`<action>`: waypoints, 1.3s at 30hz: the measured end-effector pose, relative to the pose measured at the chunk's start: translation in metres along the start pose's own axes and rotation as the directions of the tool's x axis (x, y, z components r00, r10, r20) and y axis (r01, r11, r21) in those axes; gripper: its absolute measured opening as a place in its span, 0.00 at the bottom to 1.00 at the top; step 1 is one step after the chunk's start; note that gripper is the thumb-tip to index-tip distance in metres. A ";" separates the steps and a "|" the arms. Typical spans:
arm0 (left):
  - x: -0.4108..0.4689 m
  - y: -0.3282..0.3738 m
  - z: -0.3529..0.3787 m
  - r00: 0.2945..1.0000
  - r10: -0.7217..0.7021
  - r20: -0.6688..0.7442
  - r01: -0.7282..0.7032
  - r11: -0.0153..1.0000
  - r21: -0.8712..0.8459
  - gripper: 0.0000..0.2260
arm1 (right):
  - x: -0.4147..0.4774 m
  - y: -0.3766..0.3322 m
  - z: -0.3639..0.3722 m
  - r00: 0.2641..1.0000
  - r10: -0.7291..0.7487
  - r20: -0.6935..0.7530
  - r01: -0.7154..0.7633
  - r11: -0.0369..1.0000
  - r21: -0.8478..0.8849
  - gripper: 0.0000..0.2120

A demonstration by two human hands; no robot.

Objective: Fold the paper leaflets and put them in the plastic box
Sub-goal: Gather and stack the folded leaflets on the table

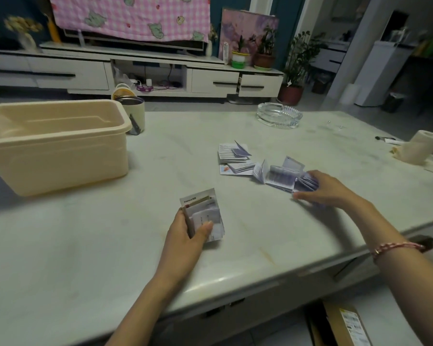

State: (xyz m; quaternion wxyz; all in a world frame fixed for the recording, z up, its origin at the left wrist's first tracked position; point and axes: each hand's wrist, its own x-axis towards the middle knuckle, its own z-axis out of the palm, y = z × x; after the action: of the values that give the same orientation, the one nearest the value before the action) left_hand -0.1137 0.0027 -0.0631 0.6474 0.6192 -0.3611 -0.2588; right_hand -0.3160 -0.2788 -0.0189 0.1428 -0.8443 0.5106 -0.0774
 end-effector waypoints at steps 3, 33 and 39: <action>0.001 -0.001 -0.001 1.000 -0.001 -0.006 0.001 1.000 -0.012 0.13 | -0.008 0.002 0.014 0.999 -0.032 -0.017 0.030 0.995 -0.090 0.29; 0.010 0.017 -0.065 0.925 -0.268 0.269 0.376 0.550 -0.746 0.19 | -0.132 -0.229 0.107 0.974 -0.223 -0.033 0.120 0.387 0.914 0.13; 0.013 0.014 -0.062 0.920 -0.252 0.300 0.392 0.623 -0.677 0.18 | -0.133 -0.224 0.103 0.962 -0.208 -0.178 0.243 0.347 0.906 0.09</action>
State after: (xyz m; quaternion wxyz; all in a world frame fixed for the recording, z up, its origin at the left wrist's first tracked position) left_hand -0.0587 0.0320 -0.0455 0.7469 0.3412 -0.1673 -0.5456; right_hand -0.1614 -0.0468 -0.0423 0.5669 -0.6825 0.2622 -0.3797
